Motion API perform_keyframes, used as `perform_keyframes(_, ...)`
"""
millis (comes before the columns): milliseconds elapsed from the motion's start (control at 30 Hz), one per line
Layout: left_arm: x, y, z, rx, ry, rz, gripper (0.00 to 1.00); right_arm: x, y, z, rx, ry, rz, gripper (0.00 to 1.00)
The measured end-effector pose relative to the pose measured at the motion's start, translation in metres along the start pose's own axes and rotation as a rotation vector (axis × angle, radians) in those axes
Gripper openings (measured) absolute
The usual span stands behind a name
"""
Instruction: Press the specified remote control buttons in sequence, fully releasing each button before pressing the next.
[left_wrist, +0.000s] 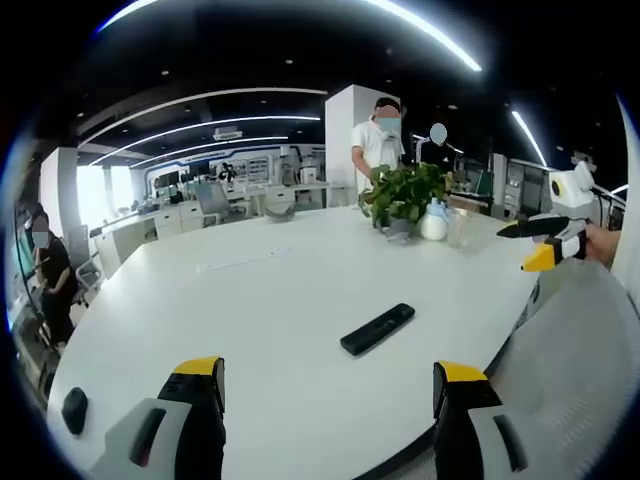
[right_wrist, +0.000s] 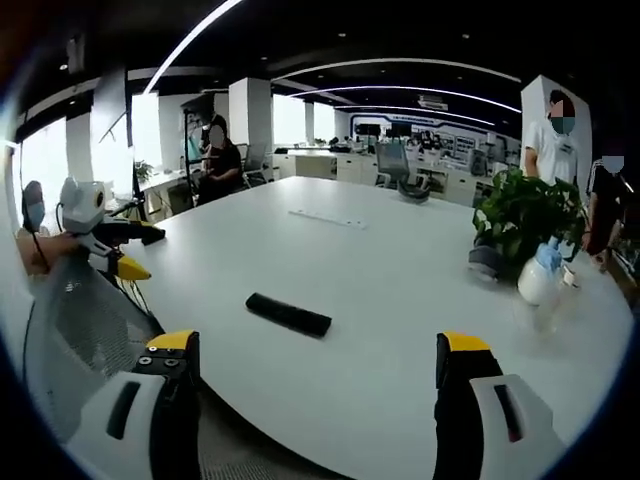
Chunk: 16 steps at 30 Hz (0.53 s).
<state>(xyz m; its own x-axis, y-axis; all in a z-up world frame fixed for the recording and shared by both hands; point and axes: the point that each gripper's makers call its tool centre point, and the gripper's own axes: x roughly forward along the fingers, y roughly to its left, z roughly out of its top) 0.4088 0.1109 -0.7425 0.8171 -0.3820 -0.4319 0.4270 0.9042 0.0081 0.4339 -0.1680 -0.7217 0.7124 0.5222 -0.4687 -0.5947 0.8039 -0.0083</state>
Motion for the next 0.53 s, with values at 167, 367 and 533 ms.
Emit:
perform_keyframes(167, 0.0003, -0.001, -0.001, 0.01, 0.007, -0.004, 0.89, 0.0016, 0.0, -0.0008, 0.0, -0.004, 0.007, 1.0)
perform_keyframes(367, -0.0008, 0.0017, 0.002, 0.013, -0.009, 0.011, 0.89, 0.0031, -0.0006, -0.0028, -0.006, 0.0, 0.007, 1.0)
perform_keyframes(533, -0.0018, 0.0052, 0.004, 0.03, -0.018, 0.032, 0.9, 0.0033, -0.0029, -0.0046, 0.013, 0.005, -0.001, 1.0)
